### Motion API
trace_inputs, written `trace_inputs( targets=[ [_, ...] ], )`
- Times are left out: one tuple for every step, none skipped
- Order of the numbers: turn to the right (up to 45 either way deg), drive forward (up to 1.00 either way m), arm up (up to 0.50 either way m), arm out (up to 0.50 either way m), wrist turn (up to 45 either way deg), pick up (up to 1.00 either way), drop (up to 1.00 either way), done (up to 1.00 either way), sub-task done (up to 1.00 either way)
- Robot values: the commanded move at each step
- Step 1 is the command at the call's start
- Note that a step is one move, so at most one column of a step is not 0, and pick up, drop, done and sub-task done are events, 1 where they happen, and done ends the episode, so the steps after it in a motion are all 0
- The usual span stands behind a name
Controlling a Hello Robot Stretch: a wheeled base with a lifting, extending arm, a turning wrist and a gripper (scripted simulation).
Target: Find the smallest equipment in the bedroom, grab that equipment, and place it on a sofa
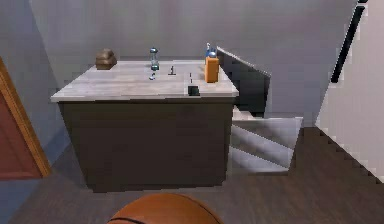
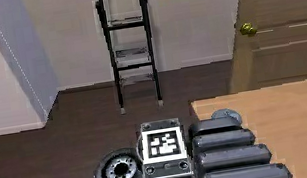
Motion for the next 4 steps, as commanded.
trace_inputs(
  targets=[
    [0.0, 0.10, 0.00, 0.00, 0.0, 0.00, 0.00, 0.00, 0.00],
    [-45.0, 0.00, 0.00, 0.00, 0.0, 0.00, 0.00, 0.00, 0.00],
    [-39.0, 0.00, 0.00, 0.00, 0.0, 0.00, 0.00, 0.00, 0.00],
    [0.0, 1.00, 0.00, 0.00, 0.0, 0.00, 0.00, 0.00, 0.00]
  ],
)
